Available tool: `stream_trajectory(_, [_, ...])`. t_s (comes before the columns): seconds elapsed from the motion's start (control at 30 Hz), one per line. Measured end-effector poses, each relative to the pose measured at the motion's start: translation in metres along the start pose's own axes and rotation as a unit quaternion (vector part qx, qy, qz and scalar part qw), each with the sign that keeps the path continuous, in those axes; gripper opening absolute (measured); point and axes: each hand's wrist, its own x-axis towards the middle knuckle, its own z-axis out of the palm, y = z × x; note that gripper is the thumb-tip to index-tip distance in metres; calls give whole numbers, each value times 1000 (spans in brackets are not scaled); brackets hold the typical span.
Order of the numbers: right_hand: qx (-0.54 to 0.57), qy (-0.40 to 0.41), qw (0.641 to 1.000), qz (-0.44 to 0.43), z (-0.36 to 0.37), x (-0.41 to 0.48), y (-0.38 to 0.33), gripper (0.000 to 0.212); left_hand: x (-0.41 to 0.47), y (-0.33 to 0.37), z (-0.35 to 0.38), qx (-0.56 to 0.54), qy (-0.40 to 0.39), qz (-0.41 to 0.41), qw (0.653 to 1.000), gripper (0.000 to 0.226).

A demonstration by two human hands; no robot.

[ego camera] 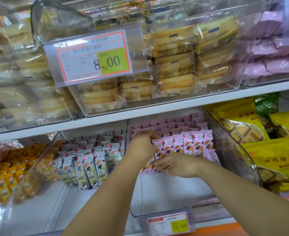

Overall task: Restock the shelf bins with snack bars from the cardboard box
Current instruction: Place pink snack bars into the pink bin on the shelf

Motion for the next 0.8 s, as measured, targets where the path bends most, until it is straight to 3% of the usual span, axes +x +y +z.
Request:
stream_trajectory(0.17, [25, 21, 999, -42, -9, -29, -10, 40, -8, 8, -3, 17, 14, 0, 1000, 37])
stream_trajectory(0.27, [-42, 97, 992, -67, -23, -68, -15, 32, -22, 12, -6, 37, 43, 16, 998, 37])
stream_trajectory(0.33, [-31, 157, 985, -71, -27, -100, -17, 30, -34, 15, -6, 25, 76, 44, 996, 33])
stream_trajectory(0.43, [9, 275, 959, -69, -24, -144, -13, 29, -45, 25, 7, -69, 72, 54, 994, 22])
stream_trajectory(0.53, [37, 386, 919, -77, -14, -173, -3, 32, -49, 42, 31, -101, -57, 52, 992, 13])
stream_trajectory(0.67, [74, 453, 885, -76, 3, -189, 16, 34, -52, 54, 58, 6, -322, 40, 946, 33])
stream_trajectory(0.8, [105, 461, 877, -83, 6, -191, 24, 29, -49, 54, 66, 156, -402, 79, 899, 37])
